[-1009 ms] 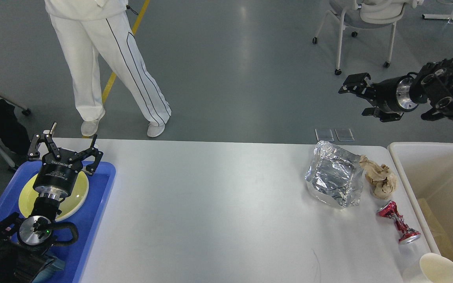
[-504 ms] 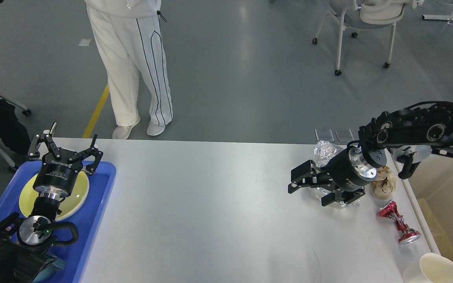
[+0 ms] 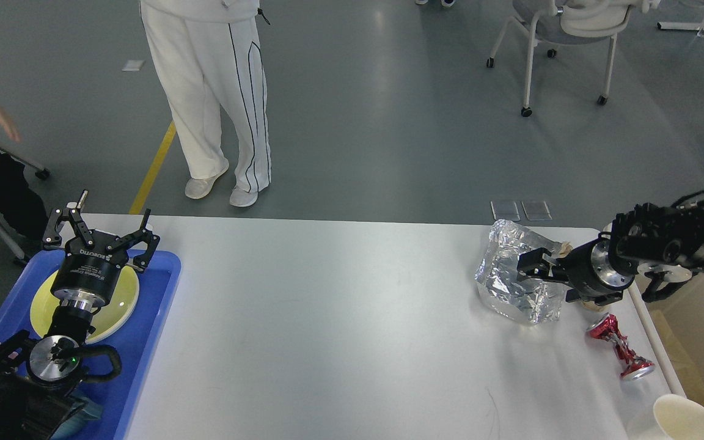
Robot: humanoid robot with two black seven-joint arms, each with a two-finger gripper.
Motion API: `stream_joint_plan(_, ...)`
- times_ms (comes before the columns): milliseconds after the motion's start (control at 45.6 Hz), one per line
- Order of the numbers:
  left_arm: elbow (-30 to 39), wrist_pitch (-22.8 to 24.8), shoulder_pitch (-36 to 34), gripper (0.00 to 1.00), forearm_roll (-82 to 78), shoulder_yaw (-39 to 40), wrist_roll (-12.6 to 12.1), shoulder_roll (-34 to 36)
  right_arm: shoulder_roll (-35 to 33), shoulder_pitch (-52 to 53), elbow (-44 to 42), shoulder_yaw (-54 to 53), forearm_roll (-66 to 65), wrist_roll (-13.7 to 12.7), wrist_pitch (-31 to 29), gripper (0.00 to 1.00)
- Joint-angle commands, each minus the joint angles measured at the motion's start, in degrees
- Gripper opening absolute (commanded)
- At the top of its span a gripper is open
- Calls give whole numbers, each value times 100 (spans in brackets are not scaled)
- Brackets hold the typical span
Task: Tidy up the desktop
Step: 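Grasp the silver foil bag with the right gripper and lift it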
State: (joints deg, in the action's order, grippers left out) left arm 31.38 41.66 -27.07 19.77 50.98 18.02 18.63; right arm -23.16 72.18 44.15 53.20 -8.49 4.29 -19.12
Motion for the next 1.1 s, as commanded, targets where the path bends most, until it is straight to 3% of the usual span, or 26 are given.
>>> stream_joint_plan(0, 0, 0, 0, 97, 0, 0, 0, 0, 39, -695, -556, -388, 14, 2, 276, 100)
stream_joint_plan(351, 0, 0, 0, 97, -8, 0, 0, 0, 294, -1522, -1075, -1426, 14, 2, 707, 97)
stream_joint_plan(395, 0, 0, 0, 97, 0, 0, 0, 0, 320, -1584, -1075, -1435, 14, 10, 813, 84)
stream_joint_plan(460, 0, 0, 0, 97, 0, 0, 0, 0, 399, -1654, -1058, -1383, 6, 19, 857, 46)
stream_joint_plan(548, 0, 0, 0, 97, 0, 0, 0, 0, 487, -1698, -1040, -1330, -3, 19, 813, 27)
stream_joint_plan(592, 0, 0, 0, 97, 0, 0, 0, 0, 488, -1690, -1014, -1330, -12, 37, 795, 0)
stream_joint_plan(1074, 0, 0, 0, 97, -8, 0, 0, 0, 602, -1654, -961, -1426, -3, 46, 1077, 0)
